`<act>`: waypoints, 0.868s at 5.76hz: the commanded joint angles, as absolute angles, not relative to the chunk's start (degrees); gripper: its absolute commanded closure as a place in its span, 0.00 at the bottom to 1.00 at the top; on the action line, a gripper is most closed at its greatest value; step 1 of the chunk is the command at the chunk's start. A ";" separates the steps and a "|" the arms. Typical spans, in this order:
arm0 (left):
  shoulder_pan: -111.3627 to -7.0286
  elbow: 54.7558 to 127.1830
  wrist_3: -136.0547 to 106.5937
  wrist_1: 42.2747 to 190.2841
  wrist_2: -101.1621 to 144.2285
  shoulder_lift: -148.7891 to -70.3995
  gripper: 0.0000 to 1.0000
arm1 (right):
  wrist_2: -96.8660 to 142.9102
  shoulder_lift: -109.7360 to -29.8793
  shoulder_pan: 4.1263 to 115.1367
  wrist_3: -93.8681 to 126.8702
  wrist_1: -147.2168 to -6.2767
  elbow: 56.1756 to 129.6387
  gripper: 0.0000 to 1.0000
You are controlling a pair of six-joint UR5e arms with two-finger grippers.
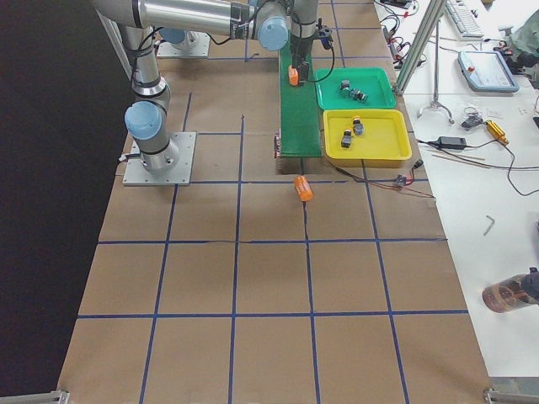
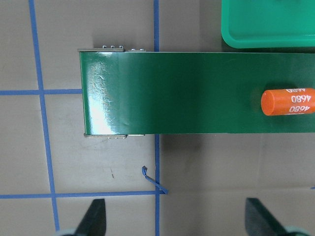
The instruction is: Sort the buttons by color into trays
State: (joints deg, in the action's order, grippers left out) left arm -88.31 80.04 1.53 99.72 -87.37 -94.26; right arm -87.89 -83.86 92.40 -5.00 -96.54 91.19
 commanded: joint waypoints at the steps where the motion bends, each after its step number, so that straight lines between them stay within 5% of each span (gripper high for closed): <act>1: -88.16 79.98 1.41 99.32 -87.01 -93.87 0.02 | -88.32 -84.20 91.76 2.59 -84.79 81.79 0.00; 5: -88.07 79.89 1.32 97.39 -86.66 -93.96 0.02 | -88.34 -84.99 88.95 10.18 -72.86 80.15 0.00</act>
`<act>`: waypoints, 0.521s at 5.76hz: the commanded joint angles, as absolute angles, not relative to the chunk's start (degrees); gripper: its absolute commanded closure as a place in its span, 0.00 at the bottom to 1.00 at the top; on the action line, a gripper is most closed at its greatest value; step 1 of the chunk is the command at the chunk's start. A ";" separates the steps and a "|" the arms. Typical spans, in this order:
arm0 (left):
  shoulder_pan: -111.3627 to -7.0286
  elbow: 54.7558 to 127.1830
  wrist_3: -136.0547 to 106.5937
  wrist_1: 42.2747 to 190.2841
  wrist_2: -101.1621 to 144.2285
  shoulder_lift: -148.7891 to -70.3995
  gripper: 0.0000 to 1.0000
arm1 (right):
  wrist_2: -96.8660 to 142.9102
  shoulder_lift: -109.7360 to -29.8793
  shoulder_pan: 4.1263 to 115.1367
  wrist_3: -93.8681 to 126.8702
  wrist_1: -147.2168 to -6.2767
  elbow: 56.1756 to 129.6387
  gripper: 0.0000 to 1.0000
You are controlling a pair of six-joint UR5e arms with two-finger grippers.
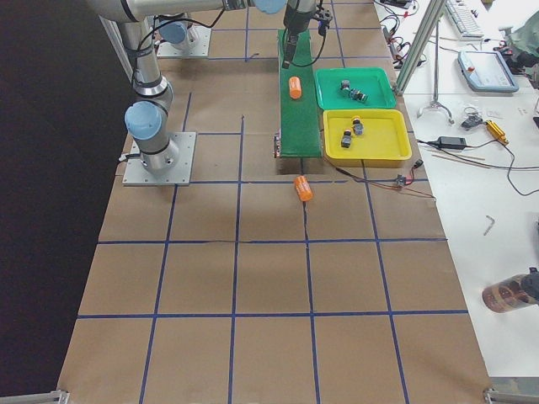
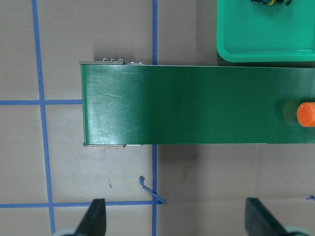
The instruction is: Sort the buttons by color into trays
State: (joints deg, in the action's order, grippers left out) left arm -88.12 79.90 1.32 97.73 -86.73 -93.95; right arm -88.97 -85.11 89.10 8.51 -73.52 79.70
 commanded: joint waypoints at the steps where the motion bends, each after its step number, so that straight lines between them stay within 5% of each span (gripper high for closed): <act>1: -88.15 79.89 1.32 97.30 -86.66 -93.96 0.02 | -88.33 -84.82 89.12 11.07 -72.86 80.42 0.00; 3: -88.24 79.89 1.23 97.12 -86.75 -94.13 0.02 | -88.76 -83.85 89.47 12.12 -77.33 80.16 0.00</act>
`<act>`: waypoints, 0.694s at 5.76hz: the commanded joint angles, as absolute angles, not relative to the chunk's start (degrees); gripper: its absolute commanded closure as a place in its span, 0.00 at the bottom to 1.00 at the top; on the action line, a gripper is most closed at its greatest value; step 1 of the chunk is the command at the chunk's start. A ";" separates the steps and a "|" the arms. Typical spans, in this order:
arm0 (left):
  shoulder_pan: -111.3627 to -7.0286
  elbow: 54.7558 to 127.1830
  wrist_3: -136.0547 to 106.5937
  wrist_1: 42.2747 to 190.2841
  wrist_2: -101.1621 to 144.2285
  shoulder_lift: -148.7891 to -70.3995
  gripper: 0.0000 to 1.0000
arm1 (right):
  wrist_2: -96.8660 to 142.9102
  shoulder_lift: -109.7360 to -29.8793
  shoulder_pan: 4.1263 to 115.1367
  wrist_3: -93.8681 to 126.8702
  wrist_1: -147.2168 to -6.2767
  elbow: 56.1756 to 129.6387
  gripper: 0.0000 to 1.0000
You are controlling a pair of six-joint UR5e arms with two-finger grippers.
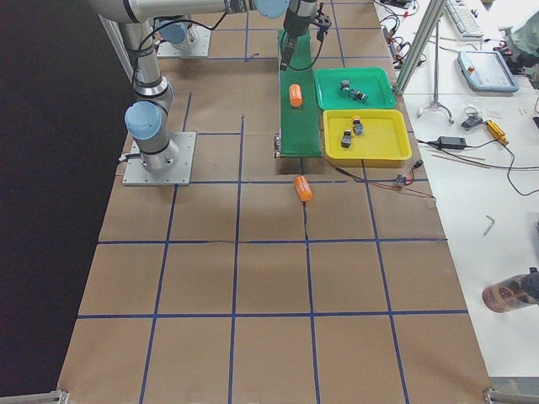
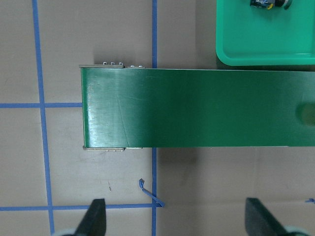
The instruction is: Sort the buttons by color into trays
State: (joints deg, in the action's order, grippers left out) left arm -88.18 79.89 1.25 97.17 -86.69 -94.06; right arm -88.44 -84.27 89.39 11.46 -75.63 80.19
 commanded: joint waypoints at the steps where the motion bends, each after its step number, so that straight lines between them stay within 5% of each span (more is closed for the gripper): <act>1: -88.24 79.89 1.23 97.03 -86.75 -94.13 0.02 | -88.77 -83.67 89.91 15.44 -77.43 80.16 0.00; 4: -88.24 79.89 1.23 97.03 -86.75 -94.04 0.02 | -90.18 -82.63 91.15 14.25 -81.28 80.42 0.00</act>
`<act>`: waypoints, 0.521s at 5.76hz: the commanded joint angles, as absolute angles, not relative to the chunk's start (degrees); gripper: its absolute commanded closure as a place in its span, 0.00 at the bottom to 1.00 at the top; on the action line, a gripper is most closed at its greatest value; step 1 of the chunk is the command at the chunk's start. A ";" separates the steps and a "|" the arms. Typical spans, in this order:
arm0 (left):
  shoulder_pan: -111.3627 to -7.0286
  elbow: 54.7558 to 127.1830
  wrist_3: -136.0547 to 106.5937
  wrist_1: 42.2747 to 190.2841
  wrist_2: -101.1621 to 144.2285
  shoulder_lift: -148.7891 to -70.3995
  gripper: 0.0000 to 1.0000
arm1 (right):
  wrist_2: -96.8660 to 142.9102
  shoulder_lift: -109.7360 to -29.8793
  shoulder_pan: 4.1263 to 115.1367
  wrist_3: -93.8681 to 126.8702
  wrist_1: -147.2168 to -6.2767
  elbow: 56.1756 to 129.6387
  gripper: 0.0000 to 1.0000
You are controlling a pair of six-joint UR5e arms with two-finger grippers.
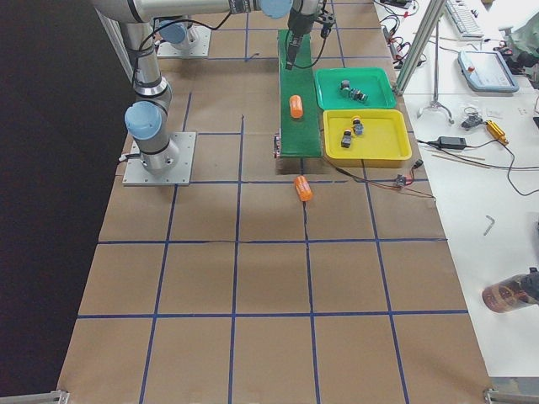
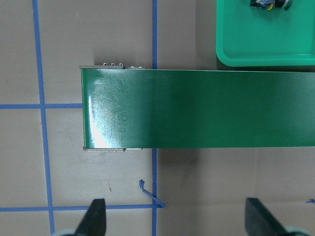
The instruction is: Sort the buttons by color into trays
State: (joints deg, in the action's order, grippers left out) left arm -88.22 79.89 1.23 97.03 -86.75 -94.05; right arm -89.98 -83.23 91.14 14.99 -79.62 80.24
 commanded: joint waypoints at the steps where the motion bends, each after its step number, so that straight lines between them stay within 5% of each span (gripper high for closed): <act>1: -88.33 79.89 1.23 97.03 -86.75 -94.13 0.02 | -90.35 -82.62 90.97 12.59 -81.65 80.51 0.00; 3: -88.33 80.16 1.23 97.03 -86.75 -93.87 0.02 | -90.26 -82.62 90.88 12.74 -81.83 80.51 0.00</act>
State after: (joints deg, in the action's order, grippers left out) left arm -88.32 80.06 1.23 97.07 -86.71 -93.85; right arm -90.27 -82.63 90.92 12.74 -81.69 80.50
